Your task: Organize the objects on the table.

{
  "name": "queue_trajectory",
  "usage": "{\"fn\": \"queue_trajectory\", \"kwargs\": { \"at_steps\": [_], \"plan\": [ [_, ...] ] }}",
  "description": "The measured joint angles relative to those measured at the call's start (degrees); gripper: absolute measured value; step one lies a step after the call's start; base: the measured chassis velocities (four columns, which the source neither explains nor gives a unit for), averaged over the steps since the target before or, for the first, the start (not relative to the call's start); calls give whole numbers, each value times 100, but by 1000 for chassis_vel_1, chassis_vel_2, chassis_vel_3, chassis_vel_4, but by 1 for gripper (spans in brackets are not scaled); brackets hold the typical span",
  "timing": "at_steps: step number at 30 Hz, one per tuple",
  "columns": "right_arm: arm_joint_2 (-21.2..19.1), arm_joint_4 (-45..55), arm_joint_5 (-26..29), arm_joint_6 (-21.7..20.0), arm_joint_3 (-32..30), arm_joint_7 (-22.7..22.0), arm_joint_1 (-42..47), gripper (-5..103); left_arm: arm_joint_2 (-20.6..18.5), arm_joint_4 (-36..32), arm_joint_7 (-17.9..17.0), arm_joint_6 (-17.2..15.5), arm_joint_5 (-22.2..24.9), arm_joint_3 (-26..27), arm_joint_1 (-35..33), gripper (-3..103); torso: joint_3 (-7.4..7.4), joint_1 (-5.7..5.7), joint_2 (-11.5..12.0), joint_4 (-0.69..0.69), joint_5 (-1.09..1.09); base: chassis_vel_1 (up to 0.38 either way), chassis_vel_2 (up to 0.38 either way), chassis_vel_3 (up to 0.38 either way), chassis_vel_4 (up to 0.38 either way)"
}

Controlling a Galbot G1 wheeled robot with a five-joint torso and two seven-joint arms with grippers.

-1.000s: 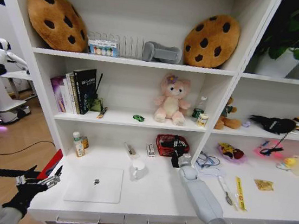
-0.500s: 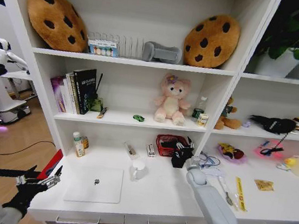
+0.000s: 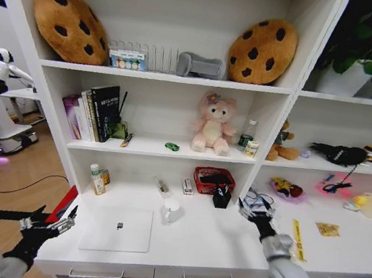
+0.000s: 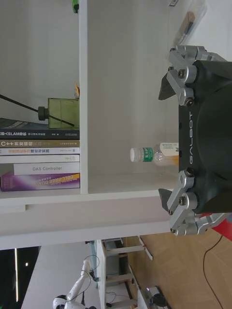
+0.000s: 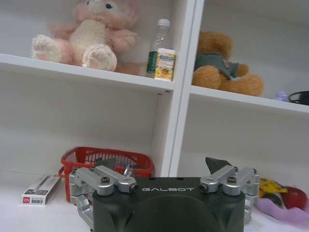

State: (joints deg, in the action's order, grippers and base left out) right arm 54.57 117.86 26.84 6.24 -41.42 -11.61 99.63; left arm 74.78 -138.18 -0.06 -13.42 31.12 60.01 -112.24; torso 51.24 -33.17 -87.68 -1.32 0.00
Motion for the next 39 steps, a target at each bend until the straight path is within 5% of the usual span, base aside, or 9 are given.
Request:
{"fn": "queue_trajectory", "kwargs": {
  "at_steps": [10, 39],
  "plan": [
    [867, 219, -240, 210, -823, 383, 694, 100, 0, 0, 1, 0, 0, 0, 0, 100, 2, -1, 1, 3, 0, 0, 0, 0, 0],
    [728, -168, -27, 304, -610, 453, 314, 100, 0, 0, 5, 0, 0, -1, 0, 100, 3, -3, 3, 2, -2, -212, -218, 206, 210]
  ]
}}
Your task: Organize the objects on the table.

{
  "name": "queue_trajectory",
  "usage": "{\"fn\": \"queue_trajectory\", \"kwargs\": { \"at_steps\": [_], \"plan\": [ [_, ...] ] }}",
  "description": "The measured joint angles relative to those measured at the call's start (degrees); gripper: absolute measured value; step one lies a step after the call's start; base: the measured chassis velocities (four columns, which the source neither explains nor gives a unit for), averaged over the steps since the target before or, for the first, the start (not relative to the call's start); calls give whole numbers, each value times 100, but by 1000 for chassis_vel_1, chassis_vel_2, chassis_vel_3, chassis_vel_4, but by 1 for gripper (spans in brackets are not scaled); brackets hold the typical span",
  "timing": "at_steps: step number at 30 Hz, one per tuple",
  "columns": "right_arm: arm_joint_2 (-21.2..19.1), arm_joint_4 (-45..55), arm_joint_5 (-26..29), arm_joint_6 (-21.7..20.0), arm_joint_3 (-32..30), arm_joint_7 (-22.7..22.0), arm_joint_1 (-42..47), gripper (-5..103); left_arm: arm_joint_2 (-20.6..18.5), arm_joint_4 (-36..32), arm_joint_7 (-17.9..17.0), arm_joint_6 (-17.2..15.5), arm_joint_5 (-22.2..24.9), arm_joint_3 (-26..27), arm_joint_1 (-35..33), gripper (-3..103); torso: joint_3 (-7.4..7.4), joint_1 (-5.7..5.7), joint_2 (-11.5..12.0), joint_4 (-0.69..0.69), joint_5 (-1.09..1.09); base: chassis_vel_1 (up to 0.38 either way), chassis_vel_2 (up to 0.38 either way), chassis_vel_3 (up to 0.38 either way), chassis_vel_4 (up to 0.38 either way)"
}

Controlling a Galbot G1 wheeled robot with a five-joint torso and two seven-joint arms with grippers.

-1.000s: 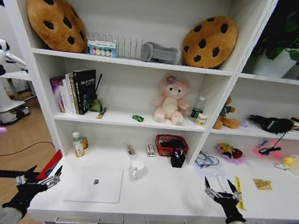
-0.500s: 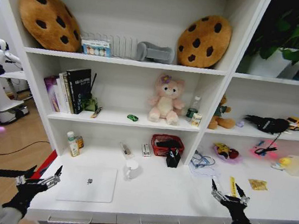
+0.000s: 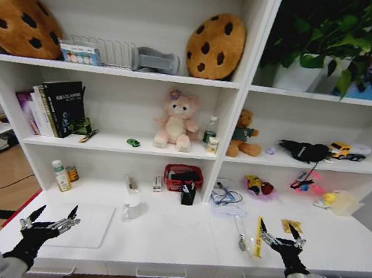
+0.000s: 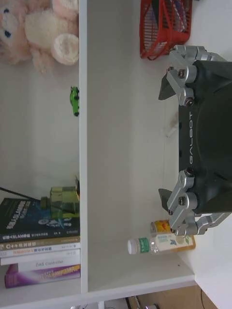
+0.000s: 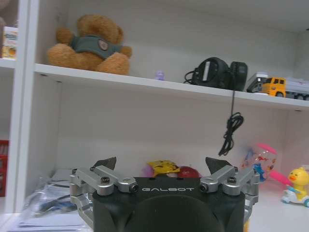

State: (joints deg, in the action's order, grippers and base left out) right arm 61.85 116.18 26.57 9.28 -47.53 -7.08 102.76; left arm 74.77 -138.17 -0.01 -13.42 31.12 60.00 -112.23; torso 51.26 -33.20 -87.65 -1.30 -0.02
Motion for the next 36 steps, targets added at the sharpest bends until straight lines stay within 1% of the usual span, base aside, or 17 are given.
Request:
{"fn": "queue_trajectory", "kwargs": {
  "at_steps": [1, 2, 3, 4, 7, 8, 9, 10, 12, 14, 16, 21, 22, 25, 28, 30, 36],
  "plan": [
    [-17, -7, 38, 42, 0, 19, 9, 100, 0, 0, 0, 0, 0, 0, 0, 100, -1, 2, -2, 0, -2, -292, -253, 306, 267],
    [-72, -13, 85, 130, -7, 93, 45, 100, 0, 0, -1, 0, 0, 0, -1, 100, -2, 3, -2, 5, -1, -253, -253, 254, 268],
    [-138, -73, 127, 240, -53, 191, 98, 100, 1, 1, -1, 0, 0, -1, -1, 100, 0, 1, -1, 0, 6, -179, -227, 254, 182],
    [-138, -73, 127, 240, -53, 191, 98, 100, 1, 1, -1, 0, 0, -1, -1, 100, 0, 1, -1, 0, 6, -179, -227, 254, 182],
    [-234, -207, 302, 179, -158, 197, 51, 100, 1, 0, 3, -1, 0, -1, -1, 100, -1, 3, -2, 3, -5, -97, -171, 108, 99],
    [-292, -215, 470, -8, -203, 134, -4, 100, 1, -1, 3, 0, 1, -1, -1, 100, -2, 4, -3, -1, 1, 2, -85, 86, 17],
    [-292, -215, 470, -8, -203, 134, -4, 100, 1, -1, 3, 0, 1, -1, -1, 100, -2, 4, -3, -1, 1, 2, -85, 86, 17],
    [-385, -258, 673, -249, -255, 140, -76, 100, 1, 0, 4, 0, 0, -1, 0, 100, -1, 2, -2, -2, 5, 0, 0, 0, 0],
    [-605, -649, 894, -669, -376, 385, -377, 100, 0, -1, 4, 0, 0, 0, 0, 100, -1, 2, -2, -1, 1, 19, 25, -9, -18],
    [-677, -871, 931, -746, -395, 435, -569, 100, 0, 0, 1, 0, 0, 1, 0, 100, -1, 2, -2, 0, 3, 53, 64, -18, -36],
    [-871, -1449, 1122, -998, -398, 552, -1070, 100, 0, 0, -5, 0, 0, 2, 0, 100, -1, 1, -1, 4, 4, 64, 58, -30, -36],
    [-1126, -2264, 1239, -1254, -154, 737, -1665, 100, 0, 0, -6, 0, 0, 2, -1, 100, 0, 1, -1, 2, 2, 43, 36, -16, -13],
    [-1126, -2264, 1239, -1254, -154, 737, -1665, 100, 0, 0, -6, 0, 0, 2, -1, 100, 0, 1, -1, 2, 2, 0, 0, 0, 0],
    [-1200, -2895, 1146, -1278, 370, 695, -2137, 100, 0, 0, -5, 0, 0, 1, 0, 100, 0, 1, -1, 1, 0, 0, 0, 0, 0],
    [-1175, -3235, 1091, -1239, 630, 734, -2354, 100, 0, 0, -4, 0, 0, 1, -1, 100, 0, 1, -1, 0, 0, 0, 0, 0, 0],
    [-1144, -3463, 924, -1113, 729, 947, -2490, 100, 0, 0, -4, 0, 0, 1, 0, 100, 0, 1, -1, 1, 0, 0, 0, 0, 0],
    [-1110, -3803, 750, -827, 811, 1128, -2649, 100, 0, 0, -4, 0, 0, 1, -1, 100, 0, 1, -1, 1, 2, 0, 0, 0, 0]
  ]
}}
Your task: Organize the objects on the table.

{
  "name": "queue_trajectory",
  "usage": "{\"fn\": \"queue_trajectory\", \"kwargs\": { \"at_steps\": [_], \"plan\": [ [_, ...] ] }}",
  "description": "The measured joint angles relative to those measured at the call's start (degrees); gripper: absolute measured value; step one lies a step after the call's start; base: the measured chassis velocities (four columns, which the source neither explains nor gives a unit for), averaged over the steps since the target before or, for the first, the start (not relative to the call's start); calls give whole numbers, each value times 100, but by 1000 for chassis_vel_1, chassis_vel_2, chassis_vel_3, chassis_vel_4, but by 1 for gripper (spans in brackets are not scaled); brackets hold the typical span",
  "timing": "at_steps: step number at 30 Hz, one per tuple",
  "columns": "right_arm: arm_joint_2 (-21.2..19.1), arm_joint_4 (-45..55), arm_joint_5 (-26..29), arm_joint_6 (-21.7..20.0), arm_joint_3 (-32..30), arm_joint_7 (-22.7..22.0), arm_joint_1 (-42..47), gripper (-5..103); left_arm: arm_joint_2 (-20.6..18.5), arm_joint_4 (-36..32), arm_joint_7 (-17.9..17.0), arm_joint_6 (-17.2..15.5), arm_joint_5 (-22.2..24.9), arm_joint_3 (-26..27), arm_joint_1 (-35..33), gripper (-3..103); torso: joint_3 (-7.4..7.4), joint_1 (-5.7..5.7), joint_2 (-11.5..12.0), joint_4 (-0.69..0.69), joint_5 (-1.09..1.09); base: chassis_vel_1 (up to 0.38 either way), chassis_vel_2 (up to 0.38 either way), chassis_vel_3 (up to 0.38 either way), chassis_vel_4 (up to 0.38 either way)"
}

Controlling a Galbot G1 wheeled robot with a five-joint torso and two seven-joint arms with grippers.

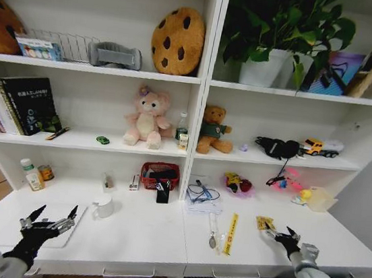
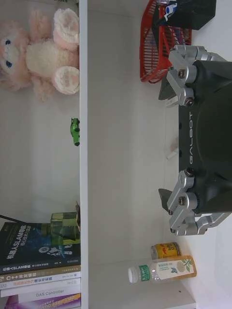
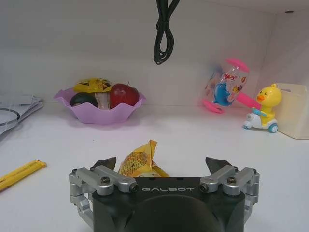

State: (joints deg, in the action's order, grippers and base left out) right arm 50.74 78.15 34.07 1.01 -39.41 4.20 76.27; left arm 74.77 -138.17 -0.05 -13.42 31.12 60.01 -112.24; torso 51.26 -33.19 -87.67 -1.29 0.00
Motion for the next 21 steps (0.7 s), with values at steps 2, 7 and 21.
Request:
{"fn": "queue_trajectory", "kwargs": {
  "at_steps": [2, 7, 21],
  "plan": [
    [-13, -39, -8, 35, -1, 31, -6, 100, 0, 0, 0, 0, 0, 0, 0, 100, 0, 0, 0, -1, 0, 0, 0, 0, 0],
    [-52, -276, -55, 105, 70, 201, -176, 101, 0, 0, 2, 0, 0, 0, 0, 100, 0, 0, 0, -1, -1, 0, 0, 0, 0],
    [-42, -563, -96, -50, 417, 205, -716, 56, 0, 0, 3, 0, 0, 0, 0, 100, 0, 0, 0, -1, -1, 0, 0, 0, 0]
  ]
}}
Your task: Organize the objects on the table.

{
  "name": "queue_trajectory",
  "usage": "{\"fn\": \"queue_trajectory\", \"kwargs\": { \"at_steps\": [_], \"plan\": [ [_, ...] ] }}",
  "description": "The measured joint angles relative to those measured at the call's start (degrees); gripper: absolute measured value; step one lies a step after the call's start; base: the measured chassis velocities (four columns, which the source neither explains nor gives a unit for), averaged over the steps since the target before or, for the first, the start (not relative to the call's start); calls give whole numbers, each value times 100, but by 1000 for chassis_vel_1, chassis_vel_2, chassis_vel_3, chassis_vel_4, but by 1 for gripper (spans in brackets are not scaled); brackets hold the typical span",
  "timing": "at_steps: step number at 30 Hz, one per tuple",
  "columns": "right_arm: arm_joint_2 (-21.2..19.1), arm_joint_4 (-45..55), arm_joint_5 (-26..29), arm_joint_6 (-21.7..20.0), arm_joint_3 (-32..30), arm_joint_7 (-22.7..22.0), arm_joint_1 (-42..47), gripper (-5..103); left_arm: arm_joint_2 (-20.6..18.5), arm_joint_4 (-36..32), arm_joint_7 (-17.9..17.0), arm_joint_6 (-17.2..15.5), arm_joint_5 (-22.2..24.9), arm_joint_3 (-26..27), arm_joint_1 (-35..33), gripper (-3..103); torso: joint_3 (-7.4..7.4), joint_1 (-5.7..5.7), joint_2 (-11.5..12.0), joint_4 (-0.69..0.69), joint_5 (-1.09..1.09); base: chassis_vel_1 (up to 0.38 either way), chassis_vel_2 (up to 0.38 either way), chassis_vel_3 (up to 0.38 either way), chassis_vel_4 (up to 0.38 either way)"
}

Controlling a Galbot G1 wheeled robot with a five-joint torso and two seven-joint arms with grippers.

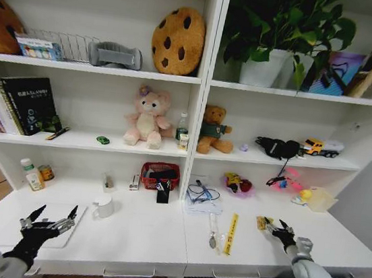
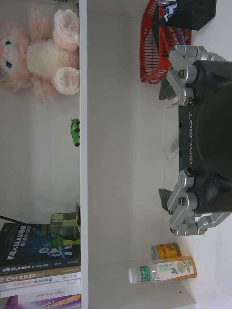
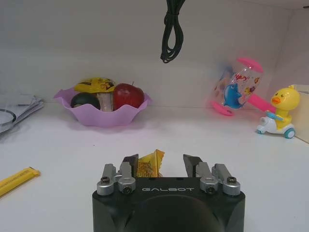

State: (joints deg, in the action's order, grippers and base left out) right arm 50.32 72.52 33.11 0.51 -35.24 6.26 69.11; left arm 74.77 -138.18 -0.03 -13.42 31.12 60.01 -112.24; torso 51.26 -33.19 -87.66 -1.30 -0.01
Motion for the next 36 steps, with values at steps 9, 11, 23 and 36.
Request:
{"fn": "queue_trajectory", "kwargs": {
  "at_steps": [9, 11, 23, 36],
  "plan": [
    [13, 101, -184, 37, -35, -31, 142, 19, 0, 0, 0, 0, 0, 0, 0, 100, 0, 0, 0, 0, 1, 0, 0, 0, 0],
    [-8, 108, -181, 44, -59, -26, 157, 8, 0, 0, 0, 0, 0, 0, 0, 100, 0, 0, 0, 0, 1, 0, 0, 0, 0],
    [-181, 625, 124, -282, 63, -190, -373, 0, 0, 0, 0, 0, 0, 0, 0, 100, 0, 1, -1, 0, 4, 0, 0, 0, 0],
    [391, -1973, -276, 217, 1956, -34, -3520, 0, 0, 0, 0, 0, 0, 0, -1, 100, 1, 0, 0, 3, 0, 0, 0, 0, 0]
  ]
}}
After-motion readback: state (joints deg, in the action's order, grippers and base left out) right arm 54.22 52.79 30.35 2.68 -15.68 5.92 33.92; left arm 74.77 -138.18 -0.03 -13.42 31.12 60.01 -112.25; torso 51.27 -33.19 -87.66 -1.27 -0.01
